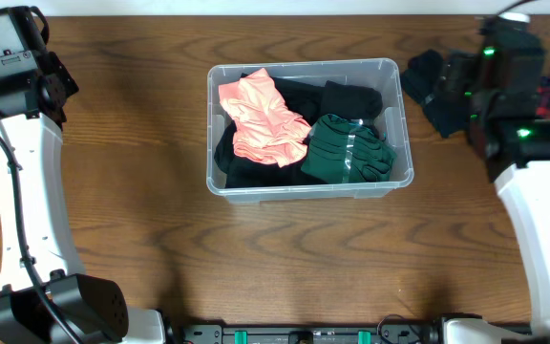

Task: Pack container
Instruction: 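Open the right gripper and move it to the black garment on the right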

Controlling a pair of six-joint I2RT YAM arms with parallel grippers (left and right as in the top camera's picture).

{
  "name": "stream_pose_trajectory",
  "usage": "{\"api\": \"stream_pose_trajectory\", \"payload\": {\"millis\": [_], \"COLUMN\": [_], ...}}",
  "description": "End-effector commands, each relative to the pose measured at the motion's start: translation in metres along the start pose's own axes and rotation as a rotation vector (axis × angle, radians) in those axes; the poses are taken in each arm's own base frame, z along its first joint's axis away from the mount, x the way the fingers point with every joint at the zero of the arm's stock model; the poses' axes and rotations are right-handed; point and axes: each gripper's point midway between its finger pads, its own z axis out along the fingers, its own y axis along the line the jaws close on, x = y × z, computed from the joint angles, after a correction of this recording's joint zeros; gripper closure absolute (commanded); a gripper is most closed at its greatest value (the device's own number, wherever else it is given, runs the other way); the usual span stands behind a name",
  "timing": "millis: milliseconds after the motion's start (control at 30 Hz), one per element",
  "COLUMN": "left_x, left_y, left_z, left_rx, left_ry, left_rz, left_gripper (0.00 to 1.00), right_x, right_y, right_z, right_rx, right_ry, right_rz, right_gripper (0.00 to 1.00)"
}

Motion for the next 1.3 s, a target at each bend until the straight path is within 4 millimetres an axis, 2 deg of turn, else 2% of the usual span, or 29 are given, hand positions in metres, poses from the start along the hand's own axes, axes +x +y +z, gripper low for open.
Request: {"api": "stream_pose_trajectory", "payload": {"millis": [0,133,233,500,600,800,1033,1267], "left_x": [0.0,0.0,0.0,0.0,0.0,0.0,0.0,0.0], "left_y": [0.003,0.003,0.003,0.003,0.003,0.003,0.003,0.003], "left_z": [0.001,0.001,0.001,0.001,0.001,0.001,0.001,0.001], "left_rx": [-0.018,-0.018,-0.018,-0.018,-0.018,-0.018,-0.018,-0.018], "left_ry": [-0.002,-0.002,-0.002,-0.002,-0.002,-0.002,-0.002,-0.002], "left_rz": [0.005,0.005,0.004,0.005,0.005,0.005,0.005,0.005], "left_gripper": [0.02,0.02,0.02,0.02,0.02,0.02,0.02,0.02], "right_x": [0.023,0.051,0.069,0.083,0.096,0.11,0.123,0.147], "right_y": [-0.027,-0.059,-0.07,-0.071,-0.067,-0.065,-0.072,-0.058], "right_z": [0.028,0.065,0.096,0.15,0.17,0.195,0.212,0.223], "right_rx": [0.007,0.039,0.021,-0.021,-0.048,-0.077,-0.072,-0.188], "right_ry": [0.102,0.198,0.236,0.207,0.211,0.197,0.2,0.236], "right_rz": [0.078,0.152,0.16,0.0,-0.071,-0.159,-0.159,-0.148], "right_gripper": [0.12,0.01,0.01,0.01,0.01,0.01,0.01,0.01]}}
